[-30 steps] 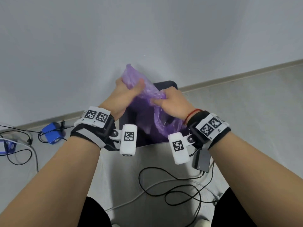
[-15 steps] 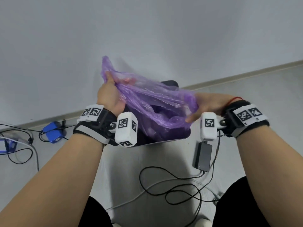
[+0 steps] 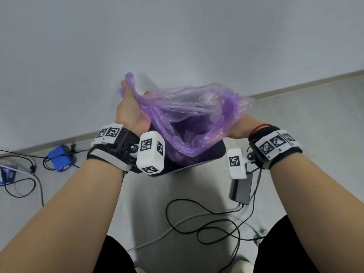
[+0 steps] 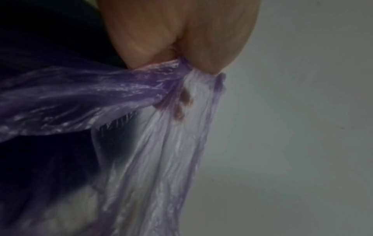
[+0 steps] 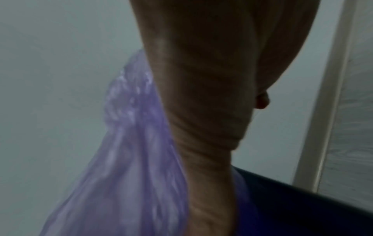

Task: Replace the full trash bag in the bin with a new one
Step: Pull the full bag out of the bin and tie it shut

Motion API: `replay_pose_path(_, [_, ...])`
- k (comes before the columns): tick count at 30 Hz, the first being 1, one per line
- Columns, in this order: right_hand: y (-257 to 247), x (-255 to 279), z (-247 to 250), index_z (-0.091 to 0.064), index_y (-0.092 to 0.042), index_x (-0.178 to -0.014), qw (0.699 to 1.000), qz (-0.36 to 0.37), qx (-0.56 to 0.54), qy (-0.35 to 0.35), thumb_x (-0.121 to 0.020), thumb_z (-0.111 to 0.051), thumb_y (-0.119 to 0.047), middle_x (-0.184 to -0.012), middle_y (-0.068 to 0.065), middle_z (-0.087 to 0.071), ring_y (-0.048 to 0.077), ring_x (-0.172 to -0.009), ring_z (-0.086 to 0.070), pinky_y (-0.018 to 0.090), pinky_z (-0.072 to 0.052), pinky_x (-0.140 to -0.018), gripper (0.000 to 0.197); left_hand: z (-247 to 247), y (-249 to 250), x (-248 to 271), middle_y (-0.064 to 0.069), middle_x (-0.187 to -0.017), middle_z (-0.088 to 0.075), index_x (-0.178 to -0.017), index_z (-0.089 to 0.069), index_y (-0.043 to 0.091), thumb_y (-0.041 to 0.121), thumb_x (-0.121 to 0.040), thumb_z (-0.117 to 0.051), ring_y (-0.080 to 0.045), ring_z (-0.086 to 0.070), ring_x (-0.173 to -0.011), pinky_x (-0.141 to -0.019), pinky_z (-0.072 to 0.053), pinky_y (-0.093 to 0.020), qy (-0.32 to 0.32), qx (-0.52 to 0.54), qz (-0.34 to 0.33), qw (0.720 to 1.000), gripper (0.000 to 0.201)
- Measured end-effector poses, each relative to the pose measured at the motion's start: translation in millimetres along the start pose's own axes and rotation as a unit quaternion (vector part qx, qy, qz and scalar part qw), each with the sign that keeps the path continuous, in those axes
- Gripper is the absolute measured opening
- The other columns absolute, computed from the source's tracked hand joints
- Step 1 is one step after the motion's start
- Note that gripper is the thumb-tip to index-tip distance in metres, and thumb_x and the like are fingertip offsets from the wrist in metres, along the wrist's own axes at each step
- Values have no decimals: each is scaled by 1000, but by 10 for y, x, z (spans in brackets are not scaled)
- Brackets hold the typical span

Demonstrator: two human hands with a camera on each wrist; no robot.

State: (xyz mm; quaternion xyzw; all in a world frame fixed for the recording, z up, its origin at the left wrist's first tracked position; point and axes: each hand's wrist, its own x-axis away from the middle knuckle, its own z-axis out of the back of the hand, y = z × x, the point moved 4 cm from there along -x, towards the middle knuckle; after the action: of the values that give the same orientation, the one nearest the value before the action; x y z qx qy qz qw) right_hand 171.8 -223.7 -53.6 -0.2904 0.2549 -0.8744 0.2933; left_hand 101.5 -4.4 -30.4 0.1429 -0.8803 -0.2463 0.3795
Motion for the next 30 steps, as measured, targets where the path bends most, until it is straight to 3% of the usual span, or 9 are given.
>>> replay_pose_path(3, [-91, -119, 5, -61, -3, -92, 973, 94, -178, 116, -83, -72, 3, -81, -6, -60, 1, -72, -61, 23, -54, -72, 17, 12, 11, -14, 12, -82, -43, -111, -63, 37, 52, -95, -53, -10, -61, -64, -78, -60, -34, -2, -46, -7, 999, 24])
replay_pose_path(5, [-35, -209, -37, -69, -3, -95, 921, 41, -329, 204, -84, -72, -1, -85, -2, -71, 4, -76, -68, 21, -55, -73, 12, 47, 3, -58, 10, -77, -48, -99, -64, 28, 53, -94, -53, -10, -64, -54, -65, -60, -30, 0, -71, -10, 997, 28])
replay_pose_path(9, [-13, -297, -115, -62, -5, -71, 731, -85, -614, 286, -88, -55, 7, -54, -2, -65, 9, -49, -61, 21, -50, -52, 23, 81, -43, -105, -6, -74, -76, -92, -59, 8, 51, -96, -52, -24, -75, -71, -77, -61, -45, -38, -98, 8, 994, 43])
replay_pose_path(11, [-11, -313, -135, -53, -8, -63, 662, -126, -683, 283, -83, -51, 8, -54, 3, -56, 11, -42, -52, 24, -44, -44, 25, 40, -71, -78, -7, -73, -77, -93, -61, 5, 50, -99, -45, -25, -76, -74, -82, -60, -45, -70, -77, 30, 994, 48])
replay_pose_path(14, [-38, -297, -182, -43, -11, -61, 598, -164, -734, 276, -77, -39, 7, -62, 9, -47, 15, -40, -45, 25, -41, -43, 25, 23, -88, -57, 4, -43, -54, -75, -50, 13, 46, -99, -50, -17, -68, -49, -59, -61, -34, -54, -23, 30, 998, 40])
replay_pose_path(17, [-177, -210, -192, -44, -10, -53, 555, -144, -787, 230, -87, -35, 0, -46, 5, -50, 17, -38, -51, 23, -46, -47, 37, 64, -116, -106, 6, -40, -24, -72, -41, 22, 46, -100, -48, -8, -27, -29, -40, -38, -18, -51, -40, 25, 998, 37])
replay_pose_path(21, [-375, -146, -167, -39, -14, -62, 493, -95, -855, 130, -91, -51, -19, -42, 1, -37, 16, -31, -40, 22, -47, -39, 32, 92, -142, -169, 8, -50, -20, -69, -40, 24, 45, -103, -42, -6, -14, -38, -35, -17, -18, -84, -156, 24, 984, 39])
replay_pose_path(25, [-311, -196, -106, -57, 0, -94, 619, -62, -778, 88, -75, -68, -25, -52, -1, -37, 10, -46, -32, 21, -25, -46, 33, 127, -150, -210, 7, -57, -21, -69, -37, 24, 28, -103, -50, -6, -17, -43, -37, -16, -18, -109, -215, 45, 969, 37])
replay_pose_path(30, [-387, -123, -124, -47, -17, -70, 828, -66, -538, 140, -91, -63, -35, -52, -8, -33, 8, -48, -28, 22, -29, -53, 32, 83, -245, -139, 11, -47, -30, -85, -53, 15, 19, -103, -49, -5, -24, -40, -34, -21, -16, -143, -405, -9, 903, 19])
